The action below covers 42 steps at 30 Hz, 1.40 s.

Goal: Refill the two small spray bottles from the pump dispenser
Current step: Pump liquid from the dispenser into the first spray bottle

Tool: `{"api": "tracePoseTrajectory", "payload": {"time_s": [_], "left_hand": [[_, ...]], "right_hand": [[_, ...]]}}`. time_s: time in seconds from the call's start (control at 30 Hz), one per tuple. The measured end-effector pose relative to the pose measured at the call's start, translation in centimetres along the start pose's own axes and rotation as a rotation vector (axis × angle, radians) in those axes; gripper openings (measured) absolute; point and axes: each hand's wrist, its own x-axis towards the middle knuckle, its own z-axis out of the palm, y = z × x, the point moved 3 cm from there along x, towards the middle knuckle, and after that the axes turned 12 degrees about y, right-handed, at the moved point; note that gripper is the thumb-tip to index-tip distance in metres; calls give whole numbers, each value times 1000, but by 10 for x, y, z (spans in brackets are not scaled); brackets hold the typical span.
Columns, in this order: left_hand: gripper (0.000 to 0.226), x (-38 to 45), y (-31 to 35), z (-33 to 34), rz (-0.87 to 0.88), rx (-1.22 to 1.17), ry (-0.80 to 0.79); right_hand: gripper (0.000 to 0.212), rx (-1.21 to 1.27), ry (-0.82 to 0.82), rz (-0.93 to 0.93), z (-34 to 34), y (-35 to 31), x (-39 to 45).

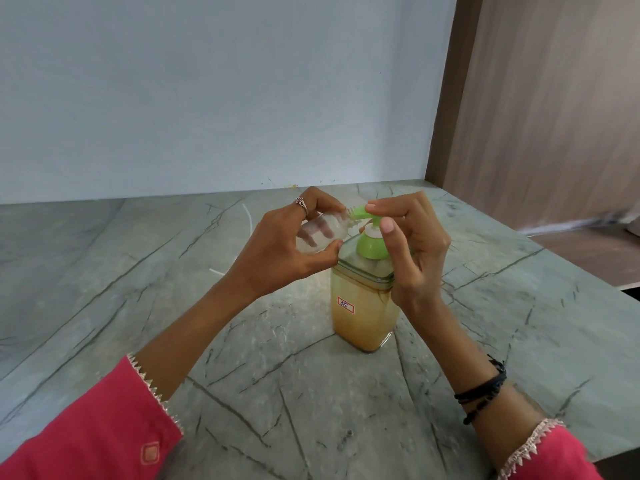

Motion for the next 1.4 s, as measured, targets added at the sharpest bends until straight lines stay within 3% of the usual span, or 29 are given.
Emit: {"api": "tracePoseTrajectory", "payload": {"time_s": [0.27,0.67,0.9,1.13,1.4], "left_hand": [[28,0,1,-1,5,-14,13],[29,0,3,1,5,-50,0],[29,-1,1,1,-15,-66,-25],[28,0,1,-1,-34,-78,-15],[28,-1,1,-1,-26,-36,10]], "right_hand": [[26,-32,-35,-73,-1,-1,-1],[24,-49,7,17,1,-4,3],[37,-65,57,70,1,0,4],[24,-18,20,-46,-1,-2,0],[25,18,0,-50,-2,2,0]]}}
